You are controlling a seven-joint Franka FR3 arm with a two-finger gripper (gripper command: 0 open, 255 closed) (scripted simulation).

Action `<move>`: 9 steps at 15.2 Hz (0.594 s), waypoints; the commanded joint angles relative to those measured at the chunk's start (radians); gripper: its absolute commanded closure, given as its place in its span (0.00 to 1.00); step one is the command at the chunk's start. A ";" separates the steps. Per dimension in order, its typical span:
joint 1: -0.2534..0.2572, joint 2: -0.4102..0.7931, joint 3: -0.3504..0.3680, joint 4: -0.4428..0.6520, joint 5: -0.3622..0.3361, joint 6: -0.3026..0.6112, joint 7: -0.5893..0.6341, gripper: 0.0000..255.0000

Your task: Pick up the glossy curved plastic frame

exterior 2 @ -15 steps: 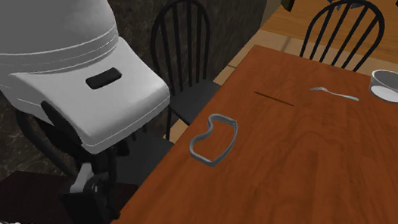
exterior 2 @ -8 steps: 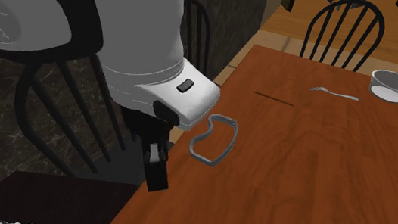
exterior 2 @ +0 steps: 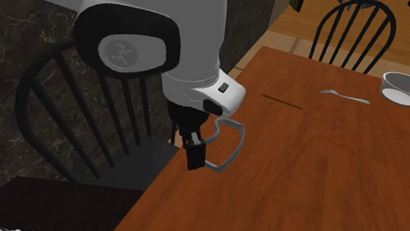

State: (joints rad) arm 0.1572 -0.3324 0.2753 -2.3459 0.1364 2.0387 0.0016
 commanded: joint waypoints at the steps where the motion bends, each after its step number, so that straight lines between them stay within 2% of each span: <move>1: 0.010 0.062 0.024 0.019 -0.002 0.043 0.012 0.00; 9: 0.059 0.334 0.111 0.163 -0.063 0.159 0.096 0.00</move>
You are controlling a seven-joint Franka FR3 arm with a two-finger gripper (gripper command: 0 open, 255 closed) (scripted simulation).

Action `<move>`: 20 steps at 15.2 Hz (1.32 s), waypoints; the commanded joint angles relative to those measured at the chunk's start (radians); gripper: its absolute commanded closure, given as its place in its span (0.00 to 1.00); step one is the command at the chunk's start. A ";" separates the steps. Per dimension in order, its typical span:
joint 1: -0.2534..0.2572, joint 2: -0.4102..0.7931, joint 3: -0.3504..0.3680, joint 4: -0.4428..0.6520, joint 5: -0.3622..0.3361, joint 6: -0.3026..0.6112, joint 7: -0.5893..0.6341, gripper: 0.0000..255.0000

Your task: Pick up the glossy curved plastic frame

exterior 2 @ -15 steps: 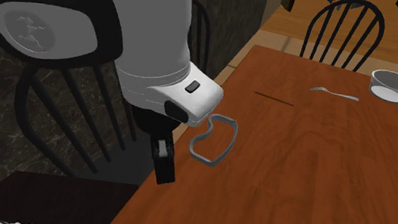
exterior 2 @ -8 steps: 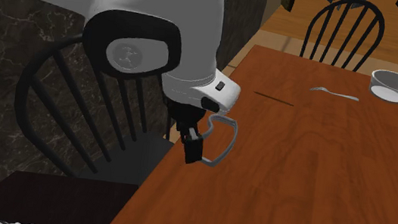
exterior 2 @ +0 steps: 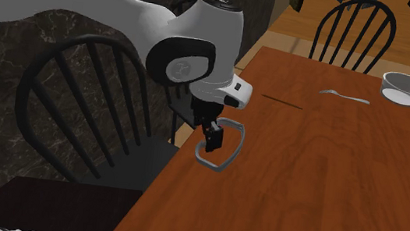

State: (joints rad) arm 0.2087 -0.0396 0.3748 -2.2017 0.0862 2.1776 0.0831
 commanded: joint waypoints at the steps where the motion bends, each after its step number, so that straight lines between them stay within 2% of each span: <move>1: 0.016 0.076 0.019 0.041 -0.025 0.031 0.027 0.00; 5: 0.055 0.216 0.041 0.137 -0.082 0.063 0.075 0.00; 12: 0.064 0.272 0.032 0.105 -0.110 0.147 0.089 0.00; 15: 0.065 0.277 0.031 0.103 -0.113 0.154 0.091 0.00; 16: 0.065 0.277 0.031 0.103 -0.112 0.154 0.090 1.00; 20: 0.064 0.276 0.031 0.102 -0.112 0.155 0.089 1.00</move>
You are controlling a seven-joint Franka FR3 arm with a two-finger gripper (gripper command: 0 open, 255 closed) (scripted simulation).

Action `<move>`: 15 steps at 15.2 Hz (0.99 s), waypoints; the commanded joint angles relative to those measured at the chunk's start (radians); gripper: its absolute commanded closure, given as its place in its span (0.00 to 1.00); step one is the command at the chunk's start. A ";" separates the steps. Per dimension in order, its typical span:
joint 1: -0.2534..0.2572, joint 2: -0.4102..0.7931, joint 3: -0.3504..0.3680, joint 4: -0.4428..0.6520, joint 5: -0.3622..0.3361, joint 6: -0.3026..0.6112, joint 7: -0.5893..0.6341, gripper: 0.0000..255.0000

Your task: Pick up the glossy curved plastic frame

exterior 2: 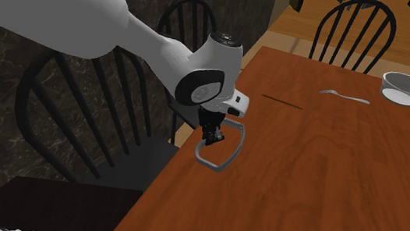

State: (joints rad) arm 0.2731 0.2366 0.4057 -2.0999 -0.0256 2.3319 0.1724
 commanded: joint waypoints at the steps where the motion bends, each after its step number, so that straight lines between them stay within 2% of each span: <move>1: 0.000 0.000 0.000 0.000 0.000 0.000 0.000 1.00; 5: 0.001 0.001 0.000 0.001 -0.001 0.000 0.001 1.00; 15: -0.010 -0.078 0.011 0.049 0.038 -0.121 -0.019 1.00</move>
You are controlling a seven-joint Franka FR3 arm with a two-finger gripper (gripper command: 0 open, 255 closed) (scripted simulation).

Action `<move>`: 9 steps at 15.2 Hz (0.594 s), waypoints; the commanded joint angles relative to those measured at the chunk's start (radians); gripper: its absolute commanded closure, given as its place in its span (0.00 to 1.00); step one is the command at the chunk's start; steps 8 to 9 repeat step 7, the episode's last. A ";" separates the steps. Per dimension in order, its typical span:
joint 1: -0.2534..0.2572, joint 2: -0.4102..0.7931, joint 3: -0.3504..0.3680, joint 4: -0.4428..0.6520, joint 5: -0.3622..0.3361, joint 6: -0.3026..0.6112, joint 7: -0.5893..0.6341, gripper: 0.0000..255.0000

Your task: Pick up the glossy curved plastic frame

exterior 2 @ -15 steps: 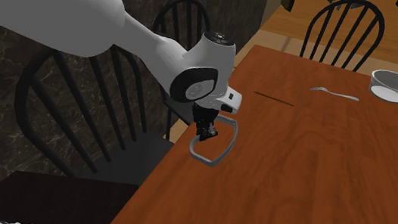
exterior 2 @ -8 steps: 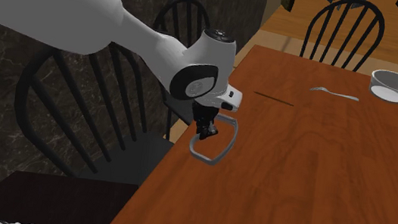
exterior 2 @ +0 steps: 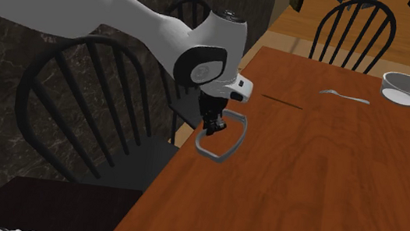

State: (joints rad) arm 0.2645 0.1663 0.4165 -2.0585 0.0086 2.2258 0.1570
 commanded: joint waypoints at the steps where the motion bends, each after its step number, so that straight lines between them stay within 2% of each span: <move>1: -0.003 -0.015 0.001 0.014 0.007 -0.028 -0.005 1.00; 5: -0.006 -0.041 0.003 0.040 0.019 -0.078 -0.010 1.00; 9: -0.006 -0.042 0.003 0.041 0.019 -0.080 -0.011 1.00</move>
